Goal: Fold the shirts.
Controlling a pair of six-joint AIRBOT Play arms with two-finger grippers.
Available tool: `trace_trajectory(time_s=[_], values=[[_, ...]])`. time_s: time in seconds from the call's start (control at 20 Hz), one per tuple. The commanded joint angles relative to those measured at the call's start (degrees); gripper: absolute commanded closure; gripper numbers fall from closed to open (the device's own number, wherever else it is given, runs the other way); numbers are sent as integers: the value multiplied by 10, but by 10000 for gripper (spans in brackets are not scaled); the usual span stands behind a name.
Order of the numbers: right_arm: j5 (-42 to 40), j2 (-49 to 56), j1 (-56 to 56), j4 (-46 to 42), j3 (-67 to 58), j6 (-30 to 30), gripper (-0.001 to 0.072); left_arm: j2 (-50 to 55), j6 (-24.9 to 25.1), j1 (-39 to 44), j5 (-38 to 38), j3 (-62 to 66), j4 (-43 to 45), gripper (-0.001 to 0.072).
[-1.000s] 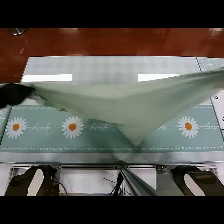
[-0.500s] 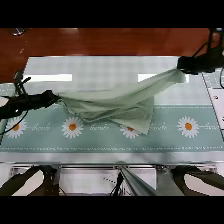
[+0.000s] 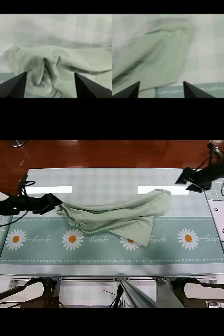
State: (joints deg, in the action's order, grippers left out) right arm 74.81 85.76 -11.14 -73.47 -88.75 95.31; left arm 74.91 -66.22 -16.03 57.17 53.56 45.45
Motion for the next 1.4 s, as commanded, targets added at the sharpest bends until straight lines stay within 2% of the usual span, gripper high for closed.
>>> trace_trajectory(time_s=[0.0,0.1,0.25,0.35,0.4,0.55,0.75,1.0,1.05,1.1,1.35], values=[[85,-42,-59,-38,30,-47,86,-3,-14,-72,135,35,39,6],[22,-106,-79,-16,126,-58,85,-16,-3,-97,159,-1,17,6],[-89,-214,-80,92,336,-101,86,-24,94,-87,197,-108,-130,6],[-138,-278,-80,173,458,-120,86,-23,147,-55,170,-174,-209,6],[-152,-306,-80,193,503,-120,87,-23,157,-34,141,-196,-233,6],[-151,-376,-80,205,583,-120,90,-20,156,43,59,-211,-247,7],[-124,-407,-80,204,603,-120,90,-3,141,129,-39,-195,-249,8],[-89,-407,-80,199,603,-136,90,26,130,143,-56,-156,-250,28],[-81,-407,-80,201,606,-147,89,29,130,146,-55,-150,-250,302],[-79,-407,-71,198,610,-148,89,34,138,149,-44,-145,-250,674],[-132,-360,33,211,634,-103,90,44,143,149,-10,-126,-251,683]])
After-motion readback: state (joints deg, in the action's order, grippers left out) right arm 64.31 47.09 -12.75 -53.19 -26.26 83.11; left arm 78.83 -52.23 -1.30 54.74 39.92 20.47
